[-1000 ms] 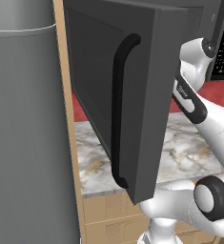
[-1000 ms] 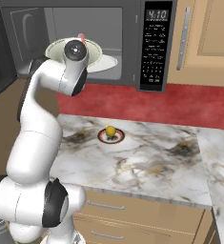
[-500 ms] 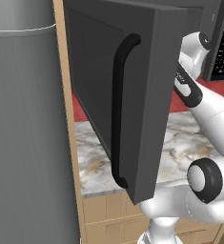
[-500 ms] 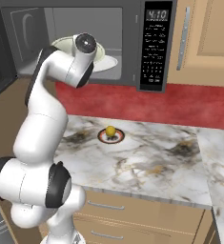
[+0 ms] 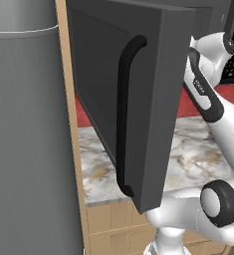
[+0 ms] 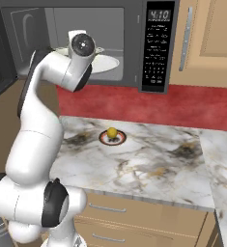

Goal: Remove the pear from the bowl and place it on the small plate. Then place the bowl with only the steak in the microwave, close the door, and press the start button to microwave the steak.

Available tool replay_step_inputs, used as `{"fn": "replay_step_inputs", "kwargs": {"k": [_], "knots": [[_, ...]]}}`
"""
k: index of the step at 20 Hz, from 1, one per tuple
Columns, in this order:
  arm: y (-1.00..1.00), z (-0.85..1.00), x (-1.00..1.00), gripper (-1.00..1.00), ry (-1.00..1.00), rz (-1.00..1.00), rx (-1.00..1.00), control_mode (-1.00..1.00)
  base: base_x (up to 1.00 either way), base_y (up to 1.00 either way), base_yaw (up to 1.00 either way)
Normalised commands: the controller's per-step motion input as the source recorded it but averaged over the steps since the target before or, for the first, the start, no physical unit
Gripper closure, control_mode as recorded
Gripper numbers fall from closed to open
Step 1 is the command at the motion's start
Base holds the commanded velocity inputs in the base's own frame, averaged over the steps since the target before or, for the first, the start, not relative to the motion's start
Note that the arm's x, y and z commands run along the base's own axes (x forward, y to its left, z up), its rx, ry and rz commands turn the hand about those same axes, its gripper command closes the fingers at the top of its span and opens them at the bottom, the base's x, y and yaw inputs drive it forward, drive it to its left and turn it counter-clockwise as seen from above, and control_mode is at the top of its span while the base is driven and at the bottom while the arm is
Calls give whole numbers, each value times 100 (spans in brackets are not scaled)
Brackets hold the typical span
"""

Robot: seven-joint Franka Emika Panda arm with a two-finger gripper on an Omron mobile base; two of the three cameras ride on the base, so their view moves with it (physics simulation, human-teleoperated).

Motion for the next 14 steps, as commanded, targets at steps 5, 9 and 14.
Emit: {"fn": "replay_step_inputs", "kwargs": {"k": [5,9,14], "knots": [[0,37,-63,-100,-30,0,-1,-100,0,0,0],[1,-3,-100,-100,-29,0,0,-100,0,0,0],[8,-72,-94,-100,-7,0,-8,-100,0,0,0]]}}
